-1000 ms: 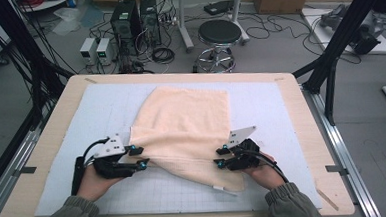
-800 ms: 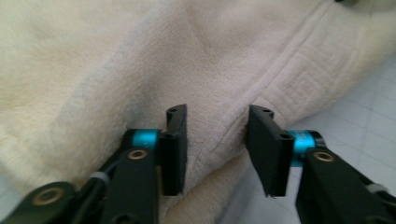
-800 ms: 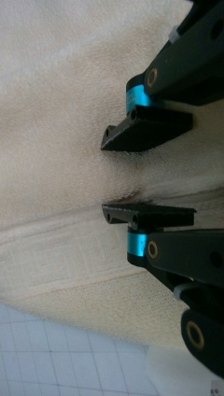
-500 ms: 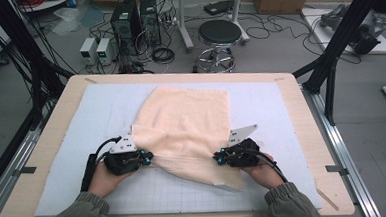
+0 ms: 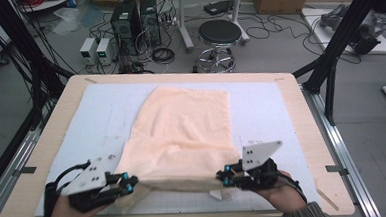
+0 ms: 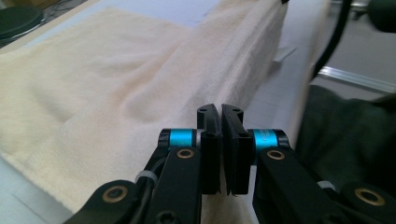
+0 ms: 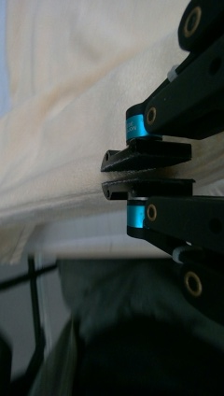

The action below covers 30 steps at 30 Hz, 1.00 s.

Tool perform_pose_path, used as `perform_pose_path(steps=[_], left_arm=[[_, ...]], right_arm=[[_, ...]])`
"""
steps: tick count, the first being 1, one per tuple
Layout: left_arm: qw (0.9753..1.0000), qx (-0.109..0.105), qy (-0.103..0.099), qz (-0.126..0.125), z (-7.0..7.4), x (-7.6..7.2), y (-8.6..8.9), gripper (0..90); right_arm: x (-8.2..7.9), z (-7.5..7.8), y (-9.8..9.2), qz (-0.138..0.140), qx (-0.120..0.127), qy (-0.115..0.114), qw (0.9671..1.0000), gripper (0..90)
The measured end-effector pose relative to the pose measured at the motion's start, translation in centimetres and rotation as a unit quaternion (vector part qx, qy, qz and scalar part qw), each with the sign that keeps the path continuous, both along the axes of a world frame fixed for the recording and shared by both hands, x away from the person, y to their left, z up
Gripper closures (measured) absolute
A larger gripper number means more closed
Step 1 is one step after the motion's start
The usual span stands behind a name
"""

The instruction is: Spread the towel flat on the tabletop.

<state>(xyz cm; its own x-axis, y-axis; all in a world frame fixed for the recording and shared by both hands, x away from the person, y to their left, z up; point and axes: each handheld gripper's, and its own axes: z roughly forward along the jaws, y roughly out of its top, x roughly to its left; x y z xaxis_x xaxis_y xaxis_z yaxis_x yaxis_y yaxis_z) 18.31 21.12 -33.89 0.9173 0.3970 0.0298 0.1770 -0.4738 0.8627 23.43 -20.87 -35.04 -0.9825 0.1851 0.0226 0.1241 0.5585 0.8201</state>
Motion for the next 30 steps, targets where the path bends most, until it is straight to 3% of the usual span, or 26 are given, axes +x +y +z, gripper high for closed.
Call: perform_pose_path(steps=[1, 3, 4, 7, 9, 11, 15, 20, 21, 23, 26, 28, 30], left_arm=[[0.9999, -0.005, 0.009, -0.011, 0.2, -0.7, 0.4, 83.5], [0.9993, -0.032, 0.014, -0.014, 0.3, -1.6, 1.1, 72.0], [0.9993, -0.034, 0.011, -0.012, 0.2, -1.5, 1.2, 66.4], [0.9994, -0.032, 0.011, -0.001, -1.1, -0.3, 1.3, 62.3], [0.9998, -0.019, 0.006, 0.001, -2.5, 0.6, 0.9, 59.7], [0.9997, -0.013, 0.019, 0.005, -4.5, 2.2, 0.4, 56.9], [0.9992, 0.010, 0.039, 0.010, -7.5, 4.7, -0.4, 52.6], [0.9969, 0.048, 0.062, 0.010, -9.9, 6.7, -1.3, 51.0], [0.9958, 0.059, 0.069, 0.008, -10.2, 7.0, -1.4, 51.4], [0.9964, 0.054, 0.064, 0.008, -10.5, 6.9, -1.4, 55.2], [0.9962, 0.048, 0.072, 0.013, -10.4, 6.7, -1.1, 76.0], [0.9959, 0.055, 0.072, 0.006, -10.2, 6.2, -1.1, 84.7], [0.9954, 0.061, 0.073, -0.009, -9.7, 5.2, -1.1, 86.0]], right_arm=[[-0.9, 0.3, 0.0, 0.019, 0.009, 0.010, 0.9997, 78.2], [-2.1, 0.9, -0.1, 0.027, 0.018, 0.014, 0.9994, 72.8], [-2.1, 1.0, -0.1, 0.025, 0.016, 0.005, 0.9996, 70.5], [-0.8, 0.2, 0.3, 0.002, -0.009, 0.000, 1.0000, 66.5], [0.3, -0.9, 0.7, -0.005, -0.025, -0.003, 0.9997, 63.4], [1.6, -2.5, 1.0, -0.012, -0.047, -0.007, 0.9988, 61.4], [4.1, -6.0, 1.2, -0.037, -0.059, 0.024, 0.9973, 57.8], [4.9, -8.6, 2.1, -0.034, -0.097, 0.027, 0.9943, 60.9], [4.9, -8.7, 2.1, -0.035, -0.089, 0.025, 0.9951, 65.4], [5.1, -8.8, 1.9, -0.033, -0.084, 0.031, 0.9955, 73.2], [4.9, -8.6, 1.9, -0.026, -0.086, 0.030, 0.9955, 85.0], [4.4, -8.5, 2.0, -0.018, -0.089, 0.027, 0.9955, 86.1], [3.8, -8.2, 2.0, -0.012, -0.083, 0.036, 0.9958, 86.4]])
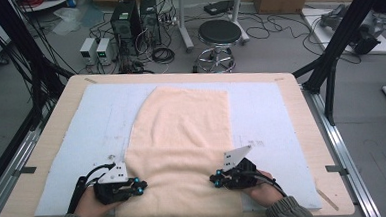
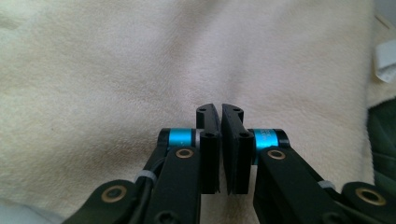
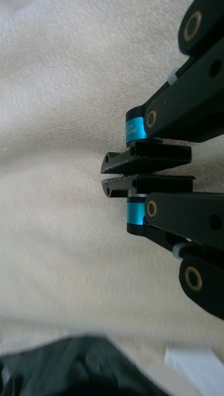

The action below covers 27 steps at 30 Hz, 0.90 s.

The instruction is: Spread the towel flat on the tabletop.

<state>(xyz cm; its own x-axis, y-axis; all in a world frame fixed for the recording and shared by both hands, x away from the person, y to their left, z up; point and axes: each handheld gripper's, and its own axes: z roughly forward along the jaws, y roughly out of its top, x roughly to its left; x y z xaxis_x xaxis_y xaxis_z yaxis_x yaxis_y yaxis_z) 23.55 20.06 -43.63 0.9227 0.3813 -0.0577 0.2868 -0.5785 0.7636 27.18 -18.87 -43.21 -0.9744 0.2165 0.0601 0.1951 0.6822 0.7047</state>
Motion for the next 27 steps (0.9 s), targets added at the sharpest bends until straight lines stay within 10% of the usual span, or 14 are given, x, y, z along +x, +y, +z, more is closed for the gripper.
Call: perform_pose_path(steps=[6, 8, 15, 23, 27], left_arm=[[0.9965, -0.041, 0.024, -0.069, 2.2, -4.9, 0.7, 85.5], [0.9954, -0.064, 0.018, -0.069, 2.9, -6.0, 1.1, 75.0], [0.9988, -0.043, -0.008, -0.020, 2.2, -3.8, 1.7, 60.5], [0.9992, -0.003, 0.009, -0.039, -0.5, -3.3, 0.8, 59.2], [0.9992, -0.006, 0.017, -0.035, -0.5, -3.2, 1.1, 80.2]], right_arm=[[-4.3, 2.0, -0.6, 0.042, 0.038, 0.009, 0.9984, 85.2], [-5.8, 2.7, -0.9, 0.057, 0.061, 0.018, 0.9963, 71.6], [-4.4, 3.8, -1.7, 0.017, 0.039, -0.038, 0.9984, 63.7], [-3.9, 0.3, -0.3, 0.052, -0.014, -0.026, 0.9982, 64.0], [-3.7, -0.5, -0.3, 0.051, -0.002, 0.001, 0.9987, 83.8]])
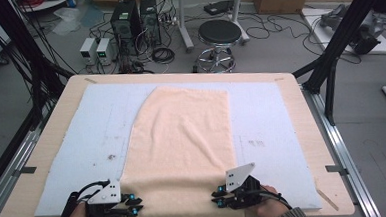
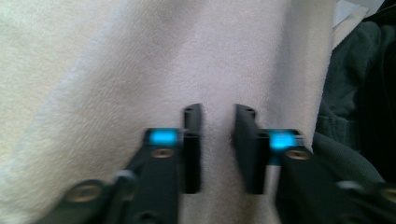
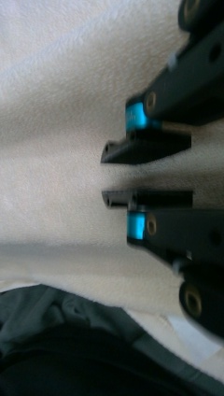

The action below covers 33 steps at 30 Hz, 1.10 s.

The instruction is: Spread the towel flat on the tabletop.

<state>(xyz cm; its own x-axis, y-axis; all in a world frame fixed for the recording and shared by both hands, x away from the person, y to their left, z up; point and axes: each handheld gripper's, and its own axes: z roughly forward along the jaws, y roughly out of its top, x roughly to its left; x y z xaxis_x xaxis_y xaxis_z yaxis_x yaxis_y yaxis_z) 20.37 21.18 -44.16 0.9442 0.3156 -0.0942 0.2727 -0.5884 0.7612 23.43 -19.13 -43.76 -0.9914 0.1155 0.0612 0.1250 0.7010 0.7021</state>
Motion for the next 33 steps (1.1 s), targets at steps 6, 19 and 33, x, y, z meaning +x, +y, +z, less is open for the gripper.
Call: perform_pose_path(steps=[6, 19, 33], left_arm=[[0.9986, 0.002, 0.010, -0.052, 1.1, -1.6, 0.1, 85.9], [0.9995, 0.005, -0.032, -0.001, -0.2, 0.9, 0.2, 53.8], [0.9988, -0.018, 0.002, -0.046, 1.7, -1.9, 0.9, 79.8]], right_arm=[[-2.0, 0.8, 0.8, 0.066, -0.006, 0.025, 0.9975, 85.0], [3.1, 0.9, -2.9, -0.053, -0.002, -0.013, 0.9985, 61.9], [0.7, 1.2, -4.0, -0.001, 0.016, 0.031, 0.9994, 78.5]])
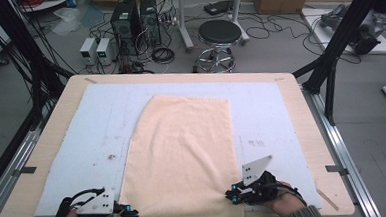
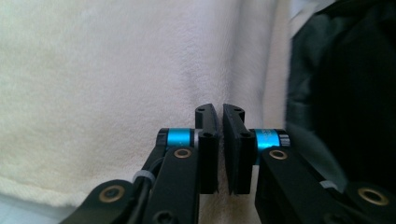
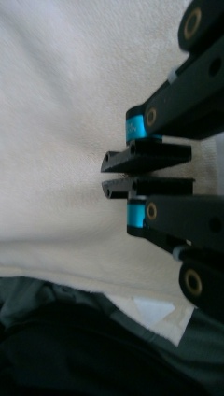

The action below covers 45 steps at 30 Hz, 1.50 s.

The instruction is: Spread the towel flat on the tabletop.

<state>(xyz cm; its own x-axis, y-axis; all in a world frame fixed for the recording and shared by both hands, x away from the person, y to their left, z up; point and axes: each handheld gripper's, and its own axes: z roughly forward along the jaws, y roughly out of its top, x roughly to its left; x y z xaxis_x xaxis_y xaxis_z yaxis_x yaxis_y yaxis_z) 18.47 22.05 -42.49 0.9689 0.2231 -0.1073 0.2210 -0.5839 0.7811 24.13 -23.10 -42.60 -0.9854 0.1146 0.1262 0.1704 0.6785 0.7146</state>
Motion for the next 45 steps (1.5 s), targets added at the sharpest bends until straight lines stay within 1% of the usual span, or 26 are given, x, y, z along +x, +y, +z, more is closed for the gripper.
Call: perform_pose_path(steps=[1, 3, 5, 6, 7, 11, 13, 14, 15, 16, 17, 19, 24, 27, 29, 31, 32, 33, 35, 37, 38, 39, 40, 41, 43, 45], left_arm=[[0.9999, -0.013, 0.000, 0.006, 0.4, 0.2, 0.1, 76.0], [0.9993, -0.023, -0.015, 0.026, 0.8, 0.9, 0.1, 68.7], [0.9976, -0.027, -0.036, 0.052, 0.8, 2.1, -0.1, 60.0], [0.9971, -0.026, -0.041, 0.058, 0.8, 2.5, -0.1, 59.7], [0.9962, -0.024, -0.047, 0.070, 0.6, 3.2, -0.3, 58.6], [0.9943, 0.001, -0.041, 0.099, -0.5, 5.8, -0.8, 54.2], [0.9953, 0.017, -0.027, 0.091, -1.1, 6.4, -1.0, 57.1], [0.9955, 0.028, -0.020, 0.088, -1.6, 6.5, -1.2, 64.1], [0.9954, 0.022, -0.030, 0.089, -1.7, 6.3, -1.2, 69.4], [0.9954, 0.018, -0.030, 0.089, -1.8, 6.2, -1.1, 75.9], [0.9958, 0.017, -0.025, 0.086, -1.7, 6.2, -1.1, 81.8], [0.9958, 0.018, -0.023, 0.087, -1.7, 5.8, -1.0, 86.3], [0.9977, 0.029, -0.016, 0.060, -1.3, 3.9, -0.8, 86.9], [0.9986, 0.021, -0.007, 0.047, -1.2, 2.4, -0.7, 86.8], [0.9987, 0.015, -0.003, 0.049, -0.9, 2.0, -0.4, 85.7], [0.9977, 0.003, -0.004, 0.067, -0.6, 2.4, 0.0, 77.8], [0.9965, -0.008, -0.007, 0.083, -0.3, 2.9, 0.2, 73.5], [0.9950, -0.021, -0.011, 0.097, 0.0, 3.4, 0.5, 70.4], [0.9898, -0.040, -0.024, 0.134, 0.6, 5.0, 1.0, 64.3], [0.9829, -0.057, -0.036, 0.171, 1.1, 6.9, 1.3, 62.5], [0.9794, -0.057, -0.044, 0.189, 1.3, 7.9, 1.5, 62.1], [0.9747, -0.058, -0.047, 0.210, 1.5, 9.0, 1.5, 61.4], [0.9684, -0.066, -0.047, 0.236, 1.5, 10.4, 1.5, 60.5], [0.9645, -0.069, -0.050, 0.250, 1.6, 11.4, 1.5, 60.7], [0.9574, -0.074, -0.050, 0.275, 1.6, 13.1, 1.3, 61.9], [0.9518, -0.071, -0.052, 0.294, 1.6, 15.1, 0.7, 63.0]], right_arm=[[0.0, 0.3, -0.2, -0.009, 0.010, 0.000, 0.9999, 75.6], [0.7, 0.8, -0.3, -0.034, 0.020, -0.020, 0.9990, 68.6], [1.6, 1.0, 0.1, -0.058, 0.016, -0.035, 0.9976, 64.4], [2.2, 0.9, 0.4, -0.071, 0.015, -0.051, 0.9960, 60.2], [2.4, 0.9, 0.6, -0.077, 0.015, -0.054, 0.9955, 60.1], [4.6, -0.3, 1.5, -0.087, -0.013, -0.050, 0.9949, 61.1], [5.1, -1.0, 1.9, -0.084, -0.031, -0.043, 0.9951, 65.3], [5.2, -1.1, 1.8, -0.085, -0.022, -0.035, 0.9955, 71.4], [5.3, -1.2, 1.7, -0.081, -0.018, -0.027, 0.9962, 80.9], [5.3, -1.1, 1.7, -0.076, -0.016, -0.025, 0.9966, 85.2], [5.3, -1.1, 1.7, -0.070, -0.016, -0.025, 0.9971, 86.3], [5.5, -1.2, 1.5, -0.063, -0.010, -0.017, 0.9978, 87.3], [4.4, -1.0, 1.5, -0.043, -0.015, -0.007, 0.9989, 87.4], [2.7, -0.5, 1.4, -0.026, -0.018, -0.002, 0.9995, 87.3], [2.0, -0.3, 1.3, -0.020, -0.012, -0.006, 0.9997, 85.9], [1.6, -0.1, 1.1, -0.026, 0.001, -0.001, 0.9997, 77.5], [1.6, 0.0, 0.9, -0.033, 0.007, 0.004, 0.9994, 74.2], [1.6, 0.2, 0.8, -0.044, 0.011, -0.006, 0.9990, 70.9], [2.2, 0.5, 0.7, -0.062, 0.019, -0.015, 0.9978, 68.2], [2.8, 0.8, 0.7, -0.083, 0.025, -0.025, 0.9959, 65.3], [3.2, 0.9, 0.8, -0.091, 0.029, -0.031, 0.9950, 64.0], [3.7, 1.0, 0.9, -0.099, 0.031, -0.040, 0.9938, 61.9], [4.2, 1.0, 1.0, -0.108, 0.030, -0.043, 0.9927, 61.5], [4.8, 1.0, 1.1, -0.119, 0.033, -0.044, 0.9914, 61.2], [5.7, 1.0, 1.2, -0.132, 0.036, -0.046, 0.9895, 60.7], [6.6, 1.0, 1.4, -0.143, 0.039, -0.044, 0.9879, 60.6]])
